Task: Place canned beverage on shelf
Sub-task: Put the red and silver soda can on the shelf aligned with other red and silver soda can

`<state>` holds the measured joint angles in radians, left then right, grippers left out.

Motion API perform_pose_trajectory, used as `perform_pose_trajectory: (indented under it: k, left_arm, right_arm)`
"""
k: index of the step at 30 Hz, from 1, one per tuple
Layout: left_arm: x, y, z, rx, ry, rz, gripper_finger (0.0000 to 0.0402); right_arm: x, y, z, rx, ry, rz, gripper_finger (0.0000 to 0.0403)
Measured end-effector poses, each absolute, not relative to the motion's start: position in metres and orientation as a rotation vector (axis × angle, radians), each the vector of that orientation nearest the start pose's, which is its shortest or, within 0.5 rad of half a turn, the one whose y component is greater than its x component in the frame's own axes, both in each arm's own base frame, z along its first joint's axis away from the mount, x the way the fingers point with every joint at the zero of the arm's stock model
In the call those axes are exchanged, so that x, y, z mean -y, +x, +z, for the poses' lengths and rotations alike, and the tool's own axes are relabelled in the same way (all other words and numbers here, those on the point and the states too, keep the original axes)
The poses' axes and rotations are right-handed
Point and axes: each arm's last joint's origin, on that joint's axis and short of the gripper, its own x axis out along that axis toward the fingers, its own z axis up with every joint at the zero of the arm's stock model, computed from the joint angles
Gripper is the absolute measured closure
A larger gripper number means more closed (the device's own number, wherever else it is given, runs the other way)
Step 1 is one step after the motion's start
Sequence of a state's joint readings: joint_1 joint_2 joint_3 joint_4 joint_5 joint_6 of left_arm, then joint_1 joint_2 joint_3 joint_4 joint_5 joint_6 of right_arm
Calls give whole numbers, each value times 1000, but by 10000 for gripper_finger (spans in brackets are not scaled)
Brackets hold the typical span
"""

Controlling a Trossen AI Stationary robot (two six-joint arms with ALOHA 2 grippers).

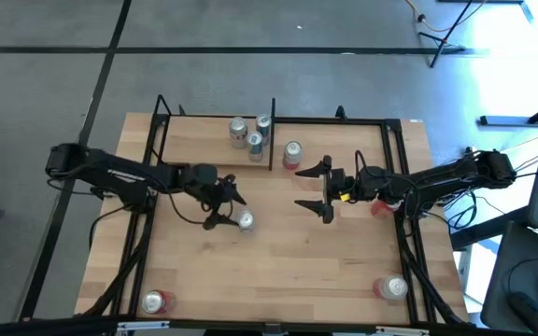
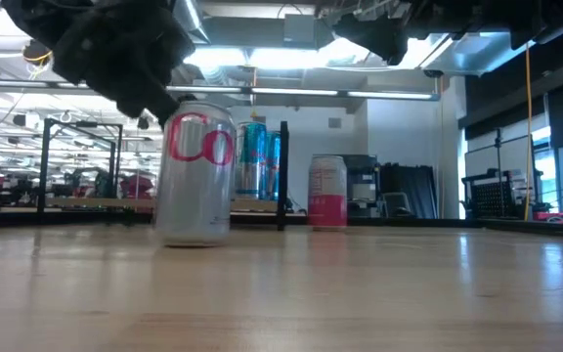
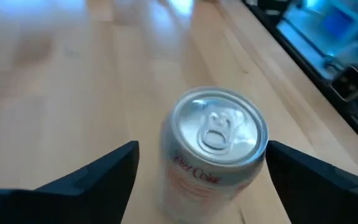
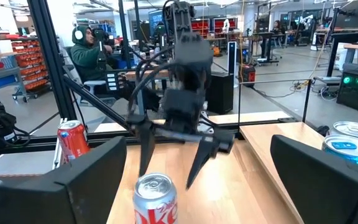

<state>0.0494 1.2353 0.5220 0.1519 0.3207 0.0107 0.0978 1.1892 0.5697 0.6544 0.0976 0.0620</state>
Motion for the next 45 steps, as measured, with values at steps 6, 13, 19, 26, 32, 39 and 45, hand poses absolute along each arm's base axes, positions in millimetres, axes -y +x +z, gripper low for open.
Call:
perform_pose_trajectory:
  k: [6, 13, 19, 26, 32, 39, 45]
  left_arm:
    - [-5, 223, 220, -514, -108, -122, 70]
    - [-12, 220, 251, -453, -92, 193, 76]
    - [-21, 223, 259, -384, -28, 423, 77]
    - [-36, 223, 265, -314, -19, 512, 78]
    - [-34, 225, 263, -325, -36, 484, 78]
    - [-30, 236, 252, -358, -47, 427, 78]
    - [-42, 251, 239, -350, -24, 594, 78]
  right_arm:
    - [-22, 252, 259, 36, 59, 0, 17]
    - [-21, 252, 259, 39, 57, -33, 17]
    - [-19, 252, 262, 47, 47, -86, 17]
    - [-14, 255, 276, 78, -39, -274, 17]
    - [-14, 256, 282, 84, -105, -309, 17]
    - [-3, 258, 289, 84, -244, -337, 17]
    - [20, 257, 290, 79, -321, -378, 17]
